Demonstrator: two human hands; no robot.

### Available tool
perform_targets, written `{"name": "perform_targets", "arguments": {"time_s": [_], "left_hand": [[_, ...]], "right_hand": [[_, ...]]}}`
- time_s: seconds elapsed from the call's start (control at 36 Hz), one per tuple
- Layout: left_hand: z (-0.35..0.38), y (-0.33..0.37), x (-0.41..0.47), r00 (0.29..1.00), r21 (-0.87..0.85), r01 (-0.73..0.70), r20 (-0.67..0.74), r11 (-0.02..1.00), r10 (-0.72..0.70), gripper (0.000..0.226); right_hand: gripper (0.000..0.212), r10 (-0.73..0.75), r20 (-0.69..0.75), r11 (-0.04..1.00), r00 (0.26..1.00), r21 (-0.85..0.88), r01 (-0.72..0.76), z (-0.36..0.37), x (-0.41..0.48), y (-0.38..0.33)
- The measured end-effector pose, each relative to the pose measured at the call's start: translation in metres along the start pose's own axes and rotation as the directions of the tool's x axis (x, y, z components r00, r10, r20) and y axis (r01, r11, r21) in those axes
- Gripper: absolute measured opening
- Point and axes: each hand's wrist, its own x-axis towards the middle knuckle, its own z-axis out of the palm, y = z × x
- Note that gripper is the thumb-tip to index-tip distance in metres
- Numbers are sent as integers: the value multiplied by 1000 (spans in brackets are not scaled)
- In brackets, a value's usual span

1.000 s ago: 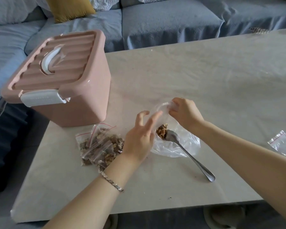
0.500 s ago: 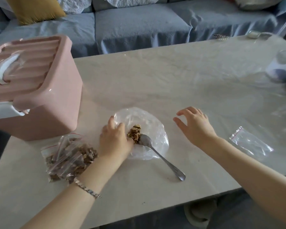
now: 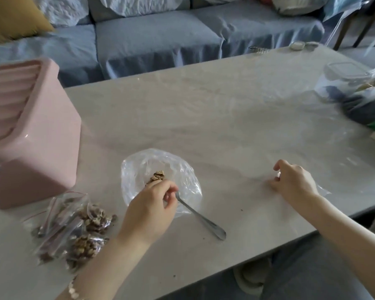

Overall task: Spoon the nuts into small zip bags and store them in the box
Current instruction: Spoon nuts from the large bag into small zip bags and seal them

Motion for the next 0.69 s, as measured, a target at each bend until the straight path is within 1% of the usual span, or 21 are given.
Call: {"name": "perform_targets", "arguments": {"time_s": [0.08, 0.14, 0.17, 0.22, 0.25, 0.28, 0.31, 0.33, 0.36, 0.39, 0.42, 0.44, 0.47, 0.5, 0.53, 0.56, 0.61, 0.64, 0.69], "left_hand": [[-5, 0, -7, 999, -50, 37, 30, 998, -35, 9], [-9, -1, -11, 997, -97, 73, 33, 993, -70, 9], [-12, -1, -13, 996, -128, 89, 35, 988, -86, 8], [-16, -3, -18, 992, -235, 116, 82, 965, -99, 12], [-18, -4, -20, 987, -304, 132, 125, 944, -98, 18], [-20, -6, -23, 982, -354, 150, 164, 923, -97, 26], [-21, -8, -24, 975, -390, 175, 200, 904, -103, 36], [-23, -10, -25, 964, -436, 216, 238, 874, -119, 48], [-26, -12, -24, 956, -486, 249, 261, 838, -133, 61], [-29, -13, -24, 950, -523, 275, 275, 807, -146, 67], [-31, -14, -22, 943, -567, 301, 294, 766, -153, 63], [-34, -14, -22, 946, -611, 300, 292, 733, -144, 44], [-38, -14, -22, 947, -652, 306, 281, 693, -154, 16], [-40, -15, -23, 951, -690, 307, 254, 655, -178, 10], [-41, -17, -25, 952, -713, 305, 220, 631, -211, 18], [-39, -23, -27, 957, -708, 287, 178, 645, -230, 17], [-41, -31, -32, 951, -650, 292, 123, 701, -283, 15], [-43, -33, -34, 949, -635, 296, 114, 713, -293, 16], [-46, -38, -40, 953, -592, 298, 145, 749, -265, 11]], "right_hand": [[27, -79, -107, 992, 991, 91, 89, 1, -11, -18], [21, -189, -198, 957, 962, 183, 225, 0, -27, -40], [20, -259, -254, 922, 932, 222, 316, -1, -36, -52], [20, -391, -375, 816, 841, 282, 505, -6, -57, -78], [19, -443, -420, 744, 792, 322, 586, -9, -68, -90], [19, -483, -445, 668, 754, 369, 646, -11, -77, -102], [21, -514, -450, 591, 731, 432, 681, -13, -86, -113], [24, -533, -433, 514, 727, 517, 684, -16, -94, -124], [29, -546, -395, 434, 739, 621, 653, -17, -100, -134], [32, -561, -341, 360, 754, 720, 593, -17, -106, -143], [32, -579, -283, 302, 764, 796, 524, -15, -111, -151], [30, -598, -233, 265, 767, 846, 463, -12, -114, -157], [28, -612, -191, 244, 767, 877, 413, -9, -116, -162], [27, -625, -157, 236, 765, 896, 376, -5, -117, -166], [25, -635, -125, 245, 762, 904, 351, -1, -118, -169], [26, -644, -88, 274, 760, 901, 337, 3, -118, -171], [31, -659, -5, 369, 752, 869, 329, 11, -118, -172], [33, -665, 33, 412, 746, 849, 330, 14, -119, -172], [31, -667, 80, 471, 741, 815, 337, 18, -124, -173]]}}
